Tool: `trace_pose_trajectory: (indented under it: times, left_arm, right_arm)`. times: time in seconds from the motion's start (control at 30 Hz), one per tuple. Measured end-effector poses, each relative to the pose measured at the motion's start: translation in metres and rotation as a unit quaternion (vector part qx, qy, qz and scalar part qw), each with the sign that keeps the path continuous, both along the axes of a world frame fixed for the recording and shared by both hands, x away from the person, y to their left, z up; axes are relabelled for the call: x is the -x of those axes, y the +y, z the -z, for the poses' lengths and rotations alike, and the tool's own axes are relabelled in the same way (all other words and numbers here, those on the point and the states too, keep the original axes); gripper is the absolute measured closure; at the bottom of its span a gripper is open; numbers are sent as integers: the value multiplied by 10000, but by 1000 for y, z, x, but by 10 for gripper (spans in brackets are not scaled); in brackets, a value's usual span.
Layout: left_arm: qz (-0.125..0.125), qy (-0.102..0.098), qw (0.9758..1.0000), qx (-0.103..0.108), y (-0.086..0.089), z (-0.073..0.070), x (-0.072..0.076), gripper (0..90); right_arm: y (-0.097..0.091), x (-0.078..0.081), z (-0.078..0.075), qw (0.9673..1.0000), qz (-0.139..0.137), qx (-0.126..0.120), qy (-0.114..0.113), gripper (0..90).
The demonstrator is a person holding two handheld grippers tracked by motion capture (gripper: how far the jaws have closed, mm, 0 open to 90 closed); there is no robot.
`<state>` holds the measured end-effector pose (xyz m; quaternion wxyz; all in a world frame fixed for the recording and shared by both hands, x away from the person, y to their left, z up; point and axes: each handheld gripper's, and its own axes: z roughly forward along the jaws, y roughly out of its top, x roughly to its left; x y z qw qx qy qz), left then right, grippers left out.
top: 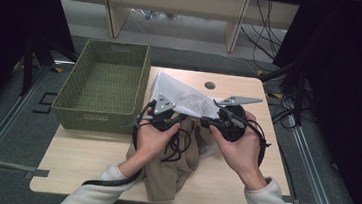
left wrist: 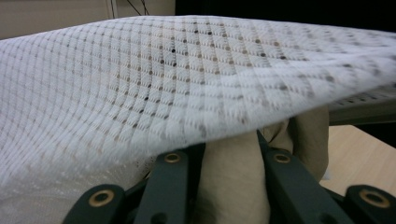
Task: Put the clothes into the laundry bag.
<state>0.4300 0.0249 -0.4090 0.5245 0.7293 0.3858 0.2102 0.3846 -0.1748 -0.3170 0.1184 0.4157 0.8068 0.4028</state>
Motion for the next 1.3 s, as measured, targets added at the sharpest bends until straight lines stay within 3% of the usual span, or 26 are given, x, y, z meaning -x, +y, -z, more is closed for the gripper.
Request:
trace_pose_trajectory:
  times: [0.07,0.13,0.17,0.27,0.37,0.4,0.43,0.53,0.57,0.6,0.63,0.67,0.77,0.83,0.87,0.9,0.93,1.0,1.03,1.13,1.2,1.23,1.3]
  left_arm:
    - [-22,39,10000,-24,-4,4,-3,770]
    - [-55,118,9996,-248,-13,17,-13,765]
    - [-83,131,9994,-319,-15,23,-16,763]
    - [-97,166,9993,-323,-17,31,-21,740]
    - [-46,202,9990,-397,-15,38,-24,648]
    - [5,251,9989,-397,-14,38,-22,601]
    - [31,236,9988,-417,-13,36,-20,558]
    - [72,88,9989,-446,-10,29,-10,452]
    - [108,-172,9986,-496,-7,18,4,429]
    - [108,-172,9986,-496,-7,18,4,419]
    - [130,-317,9980,-534,-5,12,13,419]
    - [170,-544,9971,-499,-3,0,29,421]
    - [310,-728,9954,-532,-2,-9,39,437]
    - [560,-559,9930,-880,-12,-3,46,399]
    - [560,-559,9930,-880,-12,-3,46,370]
    - [570,-452,9896,-1244,-18,10,42,345]
    - [570,-452,9896,-1244,-18,10,42,310]
    - [365,-239,9890,-1414,-17,24,35,260]
    - [283,-218,9907,-1313,-16,26,36,242]
    - [354,-107,9916,-1238,-10,26,37,220]
    - [366,-115,9928,-1137,-3,25,39,214]
    - [320,67,9947,-979,8,24,39,211]
    - [336,68,9951,-933,17,25,39,206]
  right_arm:
    - [0,-4,4,10000,8,29,45,900]
    - [-2,-11,11,10000,4,65,73,899]
    - [-2,-14,14,9997,85,66,197,899]
    - [-3,-22,23,9993,216,28,310,899]
    - [-9,-39,43,9982,353,130,465,899]
    - [-11,-43,46,9987,299,206,366,899]
    - [-12,-44,48,9984,353,160,410,899]
    - [-14,-47,49,9985,375,164,370,898]
    - [-15,-46,48,9983,447,158,338,899]
    - [-15,-46,48,9983,447,158,338,899]
    - [-16,-47,46,9981,454,313,270,898]
    - [-15,-45,45,9973,579,142,419,899]
    - [-16,-45,45,9974,565,115,432,898]
    - [-15,-45,45,9978,534,143,368,898]
    - [-15,-46,46,9985,460,108,279,898]
    - [-14,-46,46,9982,507,155,266,898]
    - [-14,-46,46,9982,507,155,266,898]
    - [-16,-48,46,9983,435,230,300,898]
    - [-18,-48,46,9984,422,212,318,898]
    - [-19,-48,46,9975,564,143,393,898]
    - [-20,-50,48,9982,490,127,337,898]
    - [-20,-50,48,9979,494,177,370,898]
    - [-18,-48,47,9980,503,172,328,898]
